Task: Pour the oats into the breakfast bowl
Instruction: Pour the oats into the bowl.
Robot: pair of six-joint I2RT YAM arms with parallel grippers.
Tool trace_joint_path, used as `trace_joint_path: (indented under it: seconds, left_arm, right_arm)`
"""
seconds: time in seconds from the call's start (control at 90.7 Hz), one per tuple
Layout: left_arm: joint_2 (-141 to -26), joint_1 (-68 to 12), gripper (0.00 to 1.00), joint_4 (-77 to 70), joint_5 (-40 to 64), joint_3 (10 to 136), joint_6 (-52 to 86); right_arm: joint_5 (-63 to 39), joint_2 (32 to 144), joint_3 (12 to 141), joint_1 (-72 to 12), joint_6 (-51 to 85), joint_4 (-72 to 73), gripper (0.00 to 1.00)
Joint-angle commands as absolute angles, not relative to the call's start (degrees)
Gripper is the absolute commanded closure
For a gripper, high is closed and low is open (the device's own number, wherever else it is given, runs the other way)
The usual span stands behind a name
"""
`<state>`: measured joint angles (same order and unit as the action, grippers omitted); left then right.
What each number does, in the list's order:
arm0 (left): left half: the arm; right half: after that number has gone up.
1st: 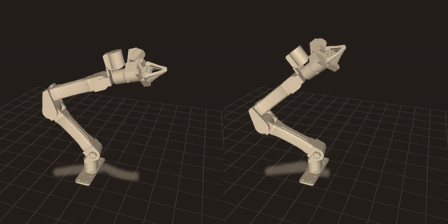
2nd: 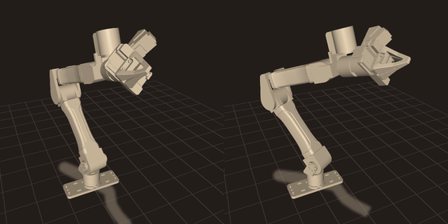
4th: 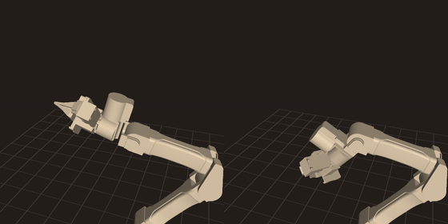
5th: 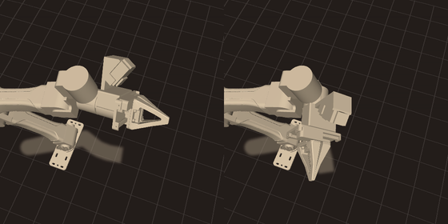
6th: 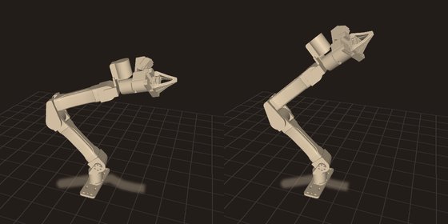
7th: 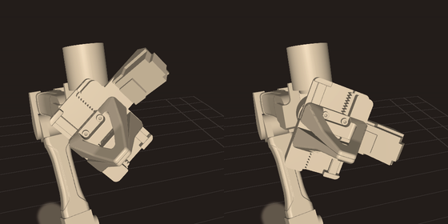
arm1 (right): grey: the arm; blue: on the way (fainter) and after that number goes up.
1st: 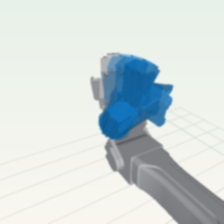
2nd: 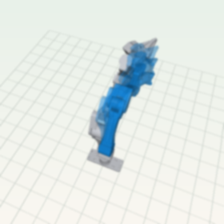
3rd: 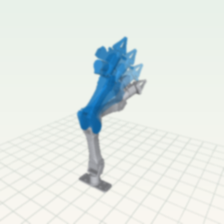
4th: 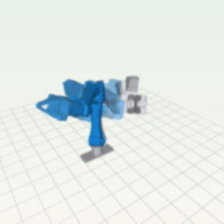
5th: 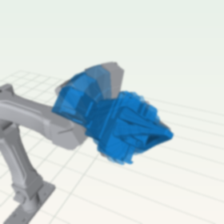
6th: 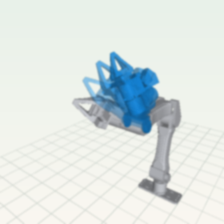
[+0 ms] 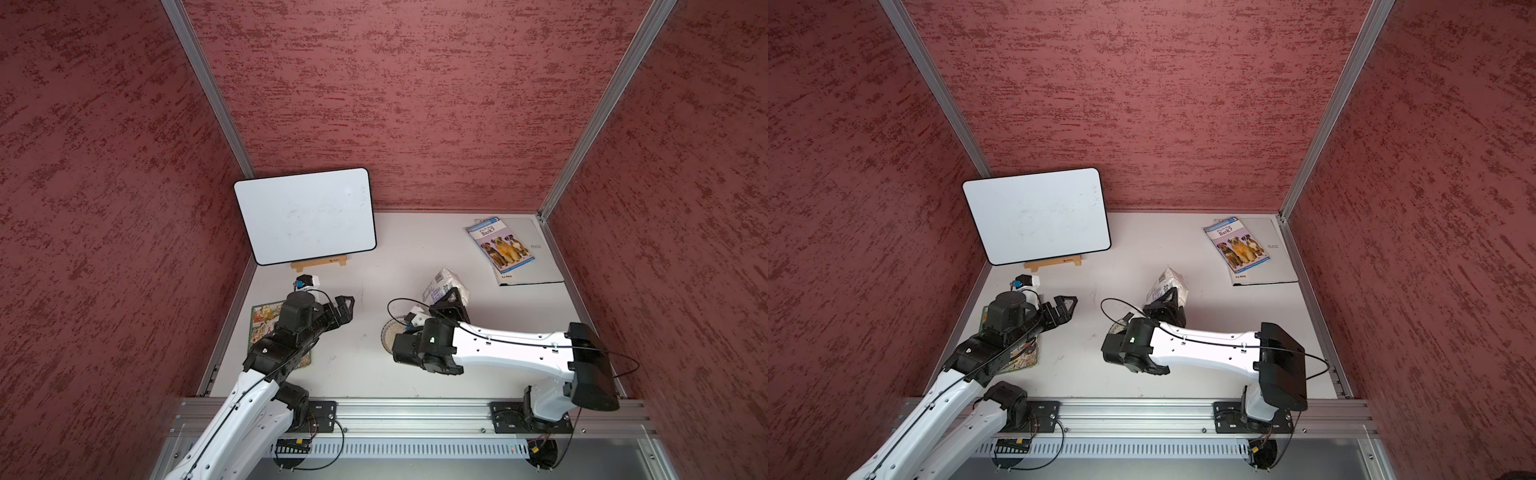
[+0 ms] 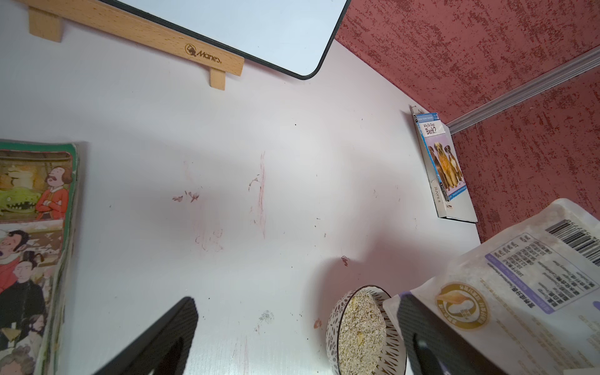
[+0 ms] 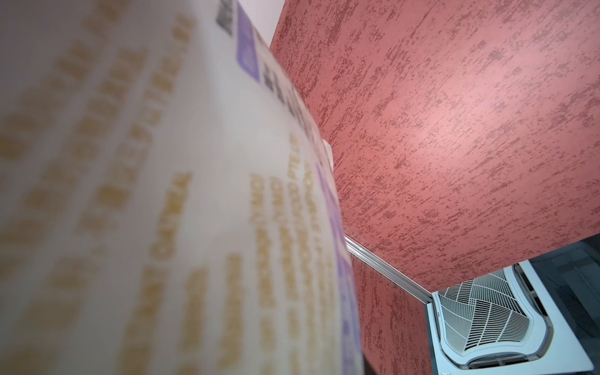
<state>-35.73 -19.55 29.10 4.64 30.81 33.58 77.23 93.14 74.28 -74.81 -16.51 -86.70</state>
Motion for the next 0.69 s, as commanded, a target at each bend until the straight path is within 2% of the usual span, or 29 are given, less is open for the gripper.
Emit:
trace_joint_path:
  seconds: [0.0,0.32,0.683]
  left_arm:
    - [-35.7,-19.2,0.00,28.5,5.0,30.7,32.8]
    - [-35.6,-19.2,0.00,28.7,4.9,30.7,32.9]
    - [-35.8,-19.2,0.00,28.4,5.0,30.5,32.8]
  right_arm:
    - [79.2,90.9,73.6,-75.2,-13.8,-85.4,1.00]
    - [84.9,93.6,75.8,-75.6,-12.6,-88.6,1.00]
    - [85.0,94.9,78.6,-75.9,-10.8,-89.9,1.00]
